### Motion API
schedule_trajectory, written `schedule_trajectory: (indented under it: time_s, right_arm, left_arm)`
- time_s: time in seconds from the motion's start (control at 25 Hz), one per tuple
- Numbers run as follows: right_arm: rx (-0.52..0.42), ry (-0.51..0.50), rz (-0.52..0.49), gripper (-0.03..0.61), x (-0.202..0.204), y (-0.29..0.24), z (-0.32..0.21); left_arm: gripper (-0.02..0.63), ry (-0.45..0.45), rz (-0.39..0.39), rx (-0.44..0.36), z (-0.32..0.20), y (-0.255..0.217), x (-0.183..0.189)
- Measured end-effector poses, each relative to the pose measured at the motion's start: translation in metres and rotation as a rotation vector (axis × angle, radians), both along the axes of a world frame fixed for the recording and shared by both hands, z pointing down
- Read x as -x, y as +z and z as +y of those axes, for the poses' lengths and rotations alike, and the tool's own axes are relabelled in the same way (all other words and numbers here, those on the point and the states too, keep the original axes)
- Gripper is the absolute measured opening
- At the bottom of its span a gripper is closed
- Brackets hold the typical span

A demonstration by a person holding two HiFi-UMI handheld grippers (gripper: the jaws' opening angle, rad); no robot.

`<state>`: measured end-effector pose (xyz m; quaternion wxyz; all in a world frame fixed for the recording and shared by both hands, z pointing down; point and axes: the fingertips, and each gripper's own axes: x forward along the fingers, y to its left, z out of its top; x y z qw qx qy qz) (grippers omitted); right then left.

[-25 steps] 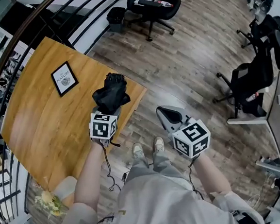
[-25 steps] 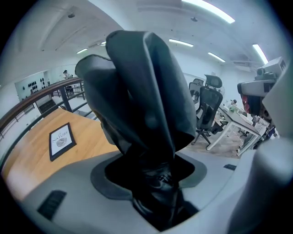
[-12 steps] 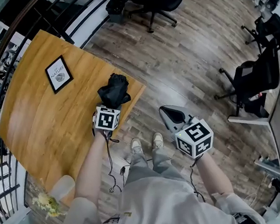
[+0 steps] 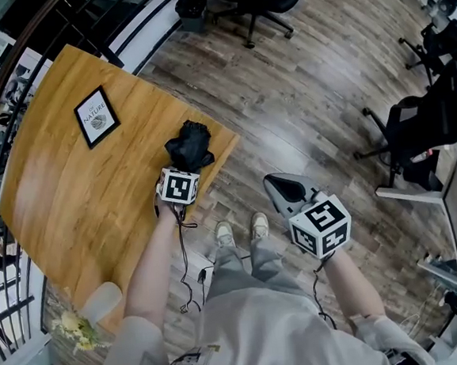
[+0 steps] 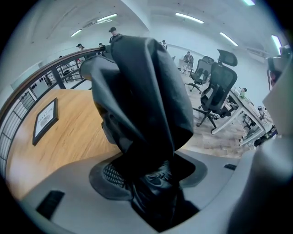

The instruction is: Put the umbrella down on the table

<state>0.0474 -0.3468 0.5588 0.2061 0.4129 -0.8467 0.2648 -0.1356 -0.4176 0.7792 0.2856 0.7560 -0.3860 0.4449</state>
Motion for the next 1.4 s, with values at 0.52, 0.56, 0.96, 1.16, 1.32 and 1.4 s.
schedule_trajectory:
  time_s: [0.52, 0.56, 0.96, 1.16, 1.32, 1.4]
  right_arm:
    - [-0.037, 0.010, -0.020, 0.028, 0.004, -0.011, 0.007]
    - [-0.046, 0.012, -0.024, 0.028, 0.006, -0.015, 0.006]
    - [-0.214, -0.007, -0.100, 0.028, 0.030, -0.103, 0.014]
    - [-0.310, -0.023, -0.109, 0.028, 0.036, -0.149, 0.019]
    - [-0.395, -0.020, -0.115, 0.028, 0.035, -0.191, 0.021]
    - [-0.436, -0.028, -0.118, 0.028, 0.038, -0.209, 0.025]
  left_arm:
    - [0.287, -0.052, -0.030, -0.067, 0.010, -0.010, 0.005]
    - [0.287, -0.057, -0.019, -0.088, 0.010, -0.020, 0.006]
    - [0.230, -0.103, 0.095, -0.325, 0.028, -0.141, 0.021]
    - [0.200, -0.131, 0.134, -0.442, 0.034, -0.214, 0.037]
    - [0.185, -0.118, 0.187, -0.546, 0.039, -0.277, 0.037]
    - [0.169, -0.113, 0.212, -0.612, 0.041, -0.310, 0.037]
